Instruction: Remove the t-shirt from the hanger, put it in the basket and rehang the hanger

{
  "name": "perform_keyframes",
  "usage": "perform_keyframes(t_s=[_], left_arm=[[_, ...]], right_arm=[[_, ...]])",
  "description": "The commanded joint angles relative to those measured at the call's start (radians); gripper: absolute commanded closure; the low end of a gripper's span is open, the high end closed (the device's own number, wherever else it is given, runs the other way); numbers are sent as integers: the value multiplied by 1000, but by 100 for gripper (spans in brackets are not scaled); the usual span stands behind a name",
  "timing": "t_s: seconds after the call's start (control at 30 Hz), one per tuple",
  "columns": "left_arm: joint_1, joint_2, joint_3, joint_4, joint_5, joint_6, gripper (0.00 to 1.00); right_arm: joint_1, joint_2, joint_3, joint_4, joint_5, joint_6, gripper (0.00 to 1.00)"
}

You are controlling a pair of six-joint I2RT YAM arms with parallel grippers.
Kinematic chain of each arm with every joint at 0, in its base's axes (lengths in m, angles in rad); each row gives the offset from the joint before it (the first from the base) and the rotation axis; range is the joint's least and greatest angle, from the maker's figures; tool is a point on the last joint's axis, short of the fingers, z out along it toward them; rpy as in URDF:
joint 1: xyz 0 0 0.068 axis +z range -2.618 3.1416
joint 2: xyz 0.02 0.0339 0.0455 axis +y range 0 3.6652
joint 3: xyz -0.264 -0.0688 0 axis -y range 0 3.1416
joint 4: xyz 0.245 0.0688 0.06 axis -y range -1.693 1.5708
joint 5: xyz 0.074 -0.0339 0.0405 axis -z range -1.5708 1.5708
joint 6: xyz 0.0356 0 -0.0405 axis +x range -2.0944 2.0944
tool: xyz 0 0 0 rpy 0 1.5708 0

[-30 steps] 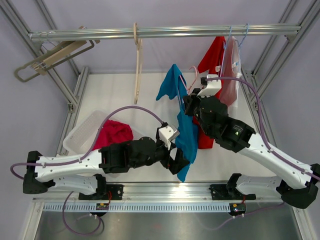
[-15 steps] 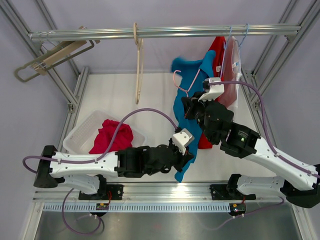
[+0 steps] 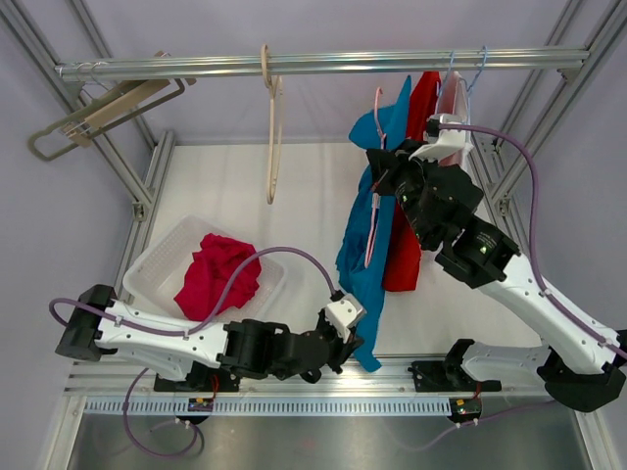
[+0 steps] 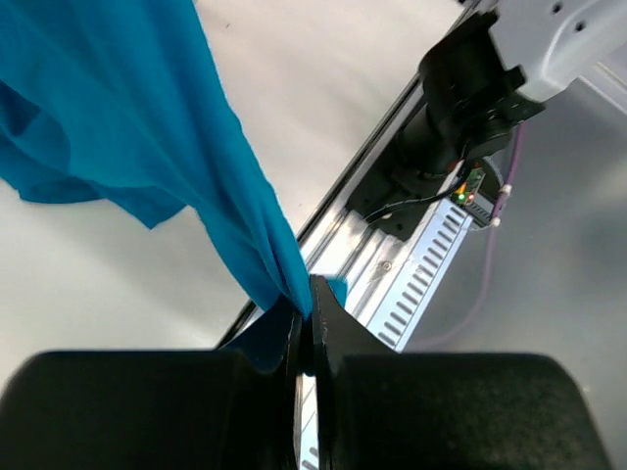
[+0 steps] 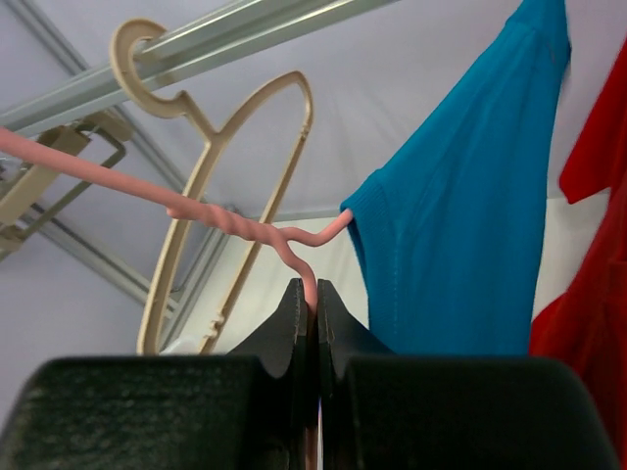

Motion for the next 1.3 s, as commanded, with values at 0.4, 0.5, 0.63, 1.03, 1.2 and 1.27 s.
perform_keyframes(t_s=[0.4, 0.5, 0.63, 1.03, 1.2, 1.27], left_arm=[[57, -74, -4, -87, -207, 95, 100], [100, -111, 68, 16, -313, 265, 100], [195, -139, 119, 239, -319, 444, 100], [453, 195, 295, 574, 111, 447, 26], [453, 258, 314, 678, 216, 430, 16], [450, 248, 318, 669, 167, 435, 94]], right_arm=[[-45, -176, 194, -179, -582, 91, 100], [-45, -275, 90, -173, -693, 140, 100], [-43, -401, -13, -150, -808, 205, 100], [-45, -546, -41, -93, -1034, 347, 100], [-43, -573, -88, -60, -1074, 378, 100], [-43, -590, -93, -69, -1047, 374, 100]])
